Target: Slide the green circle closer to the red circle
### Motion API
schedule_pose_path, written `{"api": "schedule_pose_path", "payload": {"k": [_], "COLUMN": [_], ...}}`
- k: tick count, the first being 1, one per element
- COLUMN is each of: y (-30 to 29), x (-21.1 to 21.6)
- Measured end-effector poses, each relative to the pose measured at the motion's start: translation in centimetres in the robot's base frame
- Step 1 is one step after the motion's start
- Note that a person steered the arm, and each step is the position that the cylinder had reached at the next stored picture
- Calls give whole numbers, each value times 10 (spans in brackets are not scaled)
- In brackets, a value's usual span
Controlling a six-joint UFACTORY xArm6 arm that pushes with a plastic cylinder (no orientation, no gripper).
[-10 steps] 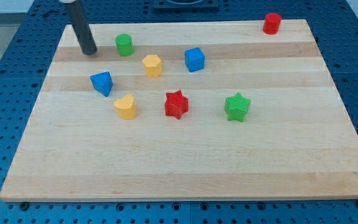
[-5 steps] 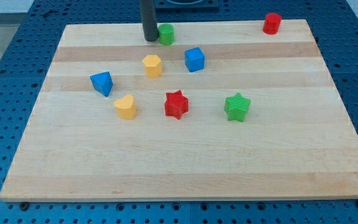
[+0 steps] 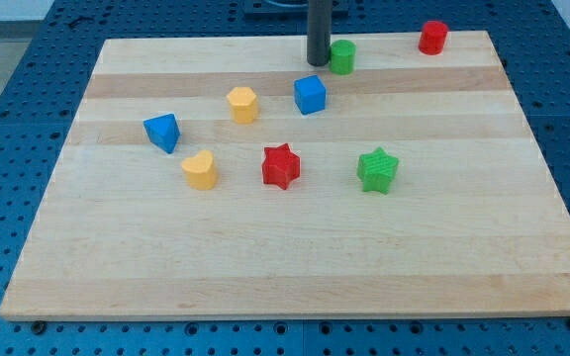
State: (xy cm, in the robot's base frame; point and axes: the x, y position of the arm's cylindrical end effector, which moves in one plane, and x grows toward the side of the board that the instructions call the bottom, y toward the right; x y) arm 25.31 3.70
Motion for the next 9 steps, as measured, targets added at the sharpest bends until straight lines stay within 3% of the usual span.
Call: {"api": "schedule_pose_path", "payload": {"k": [3, 5, 9], "y": [47, 123, 142], "x": [8, -3, 16]}}
